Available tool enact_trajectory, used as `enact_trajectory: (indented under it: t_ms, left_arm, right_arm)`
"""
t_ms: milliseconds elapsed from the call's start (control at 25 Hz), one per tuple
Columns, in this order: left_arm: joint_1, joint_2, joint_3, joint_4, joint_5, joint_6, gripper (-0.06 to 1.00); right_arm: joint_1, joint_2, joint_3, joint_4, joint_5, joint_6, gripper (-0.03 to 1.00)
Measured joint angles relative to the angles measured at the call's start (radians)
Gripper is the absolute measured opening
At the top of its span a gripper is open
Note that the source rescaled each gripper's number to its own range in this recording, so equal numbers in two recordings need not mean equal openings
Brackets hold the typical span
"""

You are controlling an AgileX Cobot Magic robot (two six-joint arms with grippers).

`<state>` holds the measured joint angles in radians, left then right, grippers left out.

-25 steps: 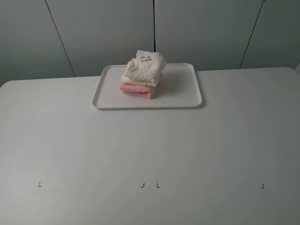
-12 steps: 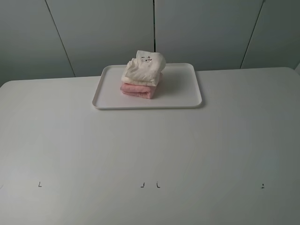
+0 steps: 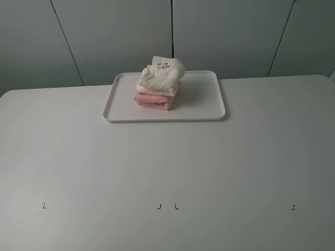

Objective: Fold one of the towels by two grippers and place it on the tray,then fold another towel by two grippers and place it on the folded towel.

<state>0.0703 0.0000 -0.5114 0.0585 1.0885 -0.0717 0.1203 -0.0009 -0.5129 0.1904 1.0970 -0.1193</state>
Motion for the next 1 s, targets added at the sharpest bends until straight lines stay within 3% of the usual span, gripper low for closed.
enact_trajectory:
  t_ms: [1000]
  left_arm:
    - [0.011, 0.0, 0.0, 0.006, 0.0, 0.0, 0.99]
  right_arm:
    - [0.028, 0.0, 0.0, -0.024, 0.0, 0.01, 1.0]
